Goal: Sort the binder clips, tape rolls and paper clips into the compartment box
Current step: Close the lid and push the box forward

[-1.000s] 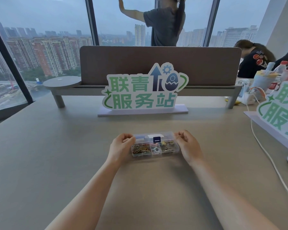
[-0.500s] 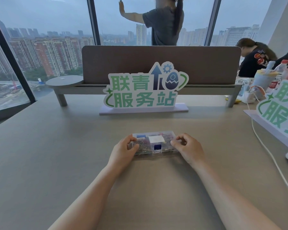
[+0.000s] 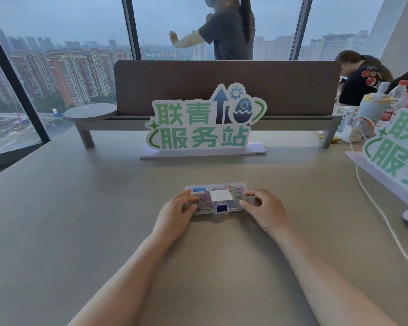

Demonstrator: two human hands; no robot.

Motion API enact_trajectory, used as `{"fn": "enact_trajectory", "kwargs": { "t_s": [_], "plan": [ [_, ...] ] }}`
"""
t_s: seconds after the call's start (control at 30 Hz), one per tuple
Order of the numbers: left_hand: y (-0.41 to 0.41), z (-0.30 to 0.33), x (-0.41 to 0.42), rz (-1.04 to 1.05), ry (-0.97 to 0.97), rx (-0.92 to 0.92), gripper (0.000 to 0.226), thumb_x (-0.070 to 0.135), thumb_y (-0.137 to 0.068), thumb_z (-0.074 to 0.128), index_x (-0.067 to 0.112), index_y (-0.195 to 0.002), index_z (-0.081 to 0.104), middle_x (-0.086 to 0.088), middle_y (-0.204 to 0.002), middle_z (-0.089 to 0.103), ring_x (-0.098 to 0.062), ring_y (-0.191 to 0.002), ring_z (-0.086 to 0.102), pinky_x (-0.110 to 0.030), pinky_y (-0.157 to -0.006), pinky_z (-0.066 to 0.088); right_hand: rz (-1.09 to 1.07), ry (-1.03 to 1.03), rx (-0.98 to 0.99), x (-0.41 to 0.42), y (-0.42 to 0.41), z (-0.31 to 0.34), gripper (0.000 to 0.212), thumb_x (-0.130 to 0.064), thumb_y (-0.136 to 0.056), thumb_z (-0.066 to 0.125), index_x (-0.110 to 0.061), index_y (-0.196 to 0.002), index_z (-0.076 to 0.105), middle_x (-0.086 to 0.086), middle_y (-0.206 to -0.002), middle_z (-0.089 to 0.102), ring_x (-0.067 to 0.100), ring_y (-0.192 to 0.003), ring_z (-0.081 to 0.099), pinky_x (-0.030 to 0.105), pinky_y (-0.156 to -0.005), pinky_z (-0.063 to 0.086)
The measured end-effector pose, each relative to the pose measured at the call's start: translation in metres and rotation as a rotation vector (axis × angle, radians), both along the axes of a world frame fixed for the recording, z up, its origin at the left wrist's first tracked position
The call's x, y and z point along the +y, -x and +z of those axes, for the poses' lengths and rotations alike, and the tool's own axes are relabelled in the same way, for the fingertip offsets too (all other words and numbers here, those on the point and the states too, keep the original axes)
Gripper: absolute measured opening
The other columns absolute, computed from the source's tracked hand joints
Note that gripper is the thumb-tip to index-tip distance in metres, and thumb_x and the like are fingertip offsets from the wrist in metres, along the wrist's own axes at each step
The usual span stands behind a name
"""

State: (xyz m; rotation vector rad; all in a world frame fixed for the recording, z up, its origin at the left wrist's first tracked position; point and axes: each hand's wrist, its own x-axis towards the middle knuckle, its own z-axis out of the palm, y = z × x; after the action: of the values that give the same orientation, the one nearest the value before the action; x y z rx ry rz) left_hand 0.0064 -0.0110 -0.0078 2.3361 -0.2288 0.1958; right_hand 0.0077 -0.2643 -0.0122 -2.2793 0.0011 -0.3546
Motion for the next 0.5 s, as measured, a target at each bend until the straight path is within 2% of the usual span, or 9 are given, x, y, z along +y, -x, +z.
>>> {"fn": "enact_trajectory", "kwargs": {
  "t_s": [0.1, 0.2, 0.37, 0.43, 0.5],
  "plan": [
    [0.0, 0.001, -0.001, -0.009, 0.004, -0.006, 0.027, 0.02, -0.092, 0.057, 0.029, -0.115, 0.069, 0.011, -0.143, 0.049, -0.008, -0.123, 0.052, -0.017, -0.098, 0.034, 0.021, 0.035, -0.006, -0.001, -0.001, -0.001, 0.021, -0.031, -0.083, 0.072, -0.025, -0.103, 0.074, -0.009, -0.11, 0.064, 0.009, -0.097, 0.055, 0.025, -0.083, 0.041],
    [-0.001, 0.0, -0.001, -0.01, 0.003, -0.015, 0.027, 0.018, -0.092, 0.058, 0.027, -0.114, 0.07, 0.01, -0.142, 0.05, -0.009, -0.124, 0.051, -0.016, -0.099, 0.033, 0.041, 0.066, -0.046, 0.003, 0.001, 0.0, 0.018, -0.023, -0.085, 0.071, -0.019, -0.102, 0.076, -0.015, -0.112, 0.058, 0.008, -0.107, 0.05, 0.017, -0.087, 0.033],
    [-0.004, 0.002, -0.009, 0.026, -0.098, -0.09, 0.024, 0.011, -0.09, 0.059, 0.02, -0.107, 0.073, 0.005, -0.132, 0.059, -0.016, -0.125, 0.049, -0.019, -0.101, 0.029, 0.042, 0.209, -0.1, 0.009, -0.001, -0.003, 0.012, -0.017, -0.086, 0.069, -0.014, -0.094, 0.078, -0.002, -0.112, 0.071, 0.024, -0.105, 0.055, 0.021, -0.085, 0.034],
    [-0.003, 0.006, -0.015, 0.0, -0.14, -0.159, 0.028, 0.001, -0.086, 0.058, 0.019, -0.099, 0.076, 0.005, -0.12, 0.066, -0.018, -0.116, 0.053, -0.021, -0.095, 0.035, 0.037, 0.198, -0.097, 0.01, -0.001, -0.001, 0.01, -0.018, -0.086, 0.069, -0.015, -0.091, 0.078, -0.001, -0.11, 0.072, 0.023, -0.105, 0.057, 0.022, -0.083, 0.037],
    [0.0, 0.009, -0.023, -0.094, -0.185, -0.194, 0.043, -0.009, -0.077, 0.052, 0.02, -0.1, 0.075, 0.004, -0.115, 0.069, -0.02, -0.11, 0.057, -0.028, -0.093, 0.044, 0.02, 0.19, -0.101, 0.012, 0.0, 0.001, 0.011, -0.024, -0.086, 0.069, -0.017, -0.084, 0.077, -0.001, -0.103, 0.072, 0.023, -0.1, 0.056, 0.025, -0.08, 0.038]
  ]
}}
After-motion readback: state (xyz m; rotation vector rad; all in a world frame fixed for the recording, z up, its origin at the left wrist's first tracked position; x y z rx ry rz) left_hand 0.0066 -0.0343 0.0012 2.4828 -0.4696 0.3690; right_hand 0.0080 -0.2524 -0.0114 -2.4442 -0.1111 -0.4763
